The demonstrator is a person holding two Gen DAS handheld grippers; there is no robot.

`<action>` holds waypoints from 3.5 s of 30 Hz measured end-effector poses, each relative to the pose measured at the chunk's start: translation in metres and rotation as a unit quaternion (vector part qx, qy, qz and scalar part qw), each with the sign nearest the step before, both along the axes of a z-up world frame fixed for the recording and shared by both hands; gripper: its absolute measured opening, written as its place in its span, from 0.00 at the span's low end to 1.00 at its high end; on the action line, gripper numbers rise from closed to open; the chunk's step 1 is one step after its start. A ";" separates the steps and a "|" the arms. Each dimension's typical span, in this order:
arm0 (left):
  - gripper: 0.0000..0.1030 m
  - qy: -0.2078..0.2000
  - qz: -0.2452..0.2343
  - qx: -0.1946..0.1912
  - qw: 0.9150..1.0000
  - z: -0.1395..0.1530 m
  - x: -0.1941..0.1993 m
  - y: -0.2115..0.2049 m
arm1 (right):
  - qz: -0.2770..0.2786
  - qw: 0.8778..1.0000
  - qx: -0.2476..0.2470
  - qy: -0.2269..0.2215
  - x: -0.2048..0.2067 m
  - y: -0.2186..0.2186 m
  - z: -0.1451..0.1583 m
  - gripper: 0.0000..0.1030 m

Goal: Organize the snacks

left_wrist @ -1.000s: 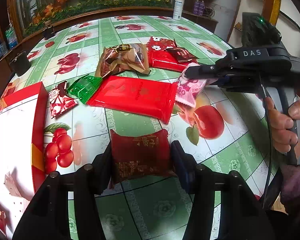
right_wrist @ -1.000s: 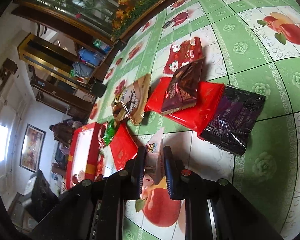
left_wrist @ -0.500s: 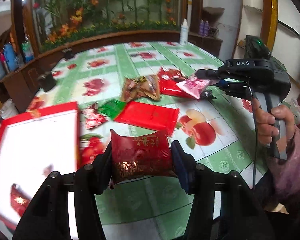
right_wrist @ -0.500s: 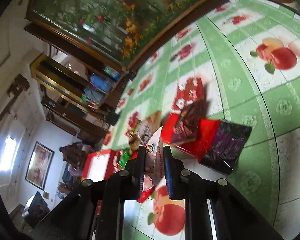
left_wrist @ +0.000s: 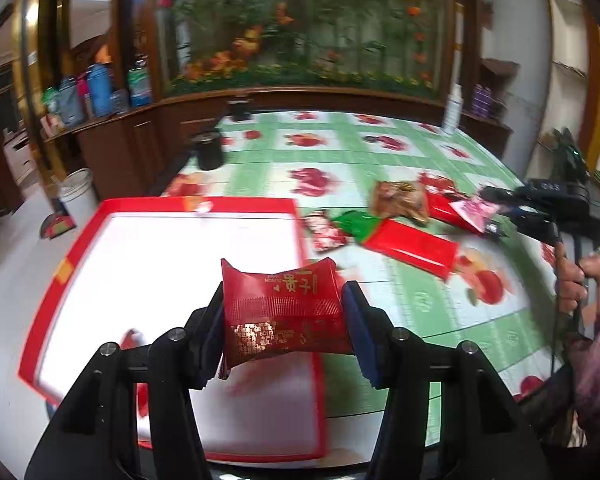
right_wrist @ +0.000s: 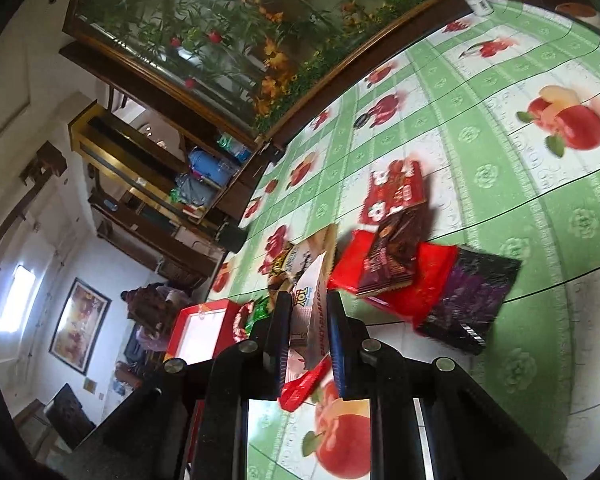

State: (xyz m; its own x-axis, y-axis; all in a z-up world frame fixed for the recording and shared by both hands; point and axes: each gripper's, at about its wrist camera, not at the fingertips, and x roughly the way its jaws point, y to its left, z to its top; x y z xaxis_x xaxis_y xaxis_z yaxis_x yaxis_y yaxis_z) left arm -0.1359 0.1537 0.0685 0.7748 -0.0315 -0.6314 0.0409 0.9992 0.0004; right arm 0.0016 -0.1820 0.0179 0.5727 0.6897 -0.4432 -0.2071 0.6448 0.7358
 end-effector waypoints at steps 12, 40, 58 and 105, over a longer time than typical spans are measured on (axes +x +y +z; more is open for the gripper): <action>0.52 0.007 0.076 0.022 0.997 -0.015 -0.008 0.056 | 0.109 0.993 0.038 -0.005 0.007 0.125 0.004 0.17; 0.73 0.020 0.177 0.065 0.982 -0.019 0.009 0.092 | 0.189 0.979 -0.048 -0.059 0.012 0.255 0.025 0.44; 0.74 0.000 0.092 0.063 0.994 0.000 0.019 0.038 | 0.123 0.951 -0.283 -0.024 0.050 0.208 -0.009 0.36; 0.73 0.186 -0.064 -0.129 0.972 -0.048 0.181 -0.064 | 0.159 0.929 -0.333 -0.032 0.033 0.136 -0.008 0.28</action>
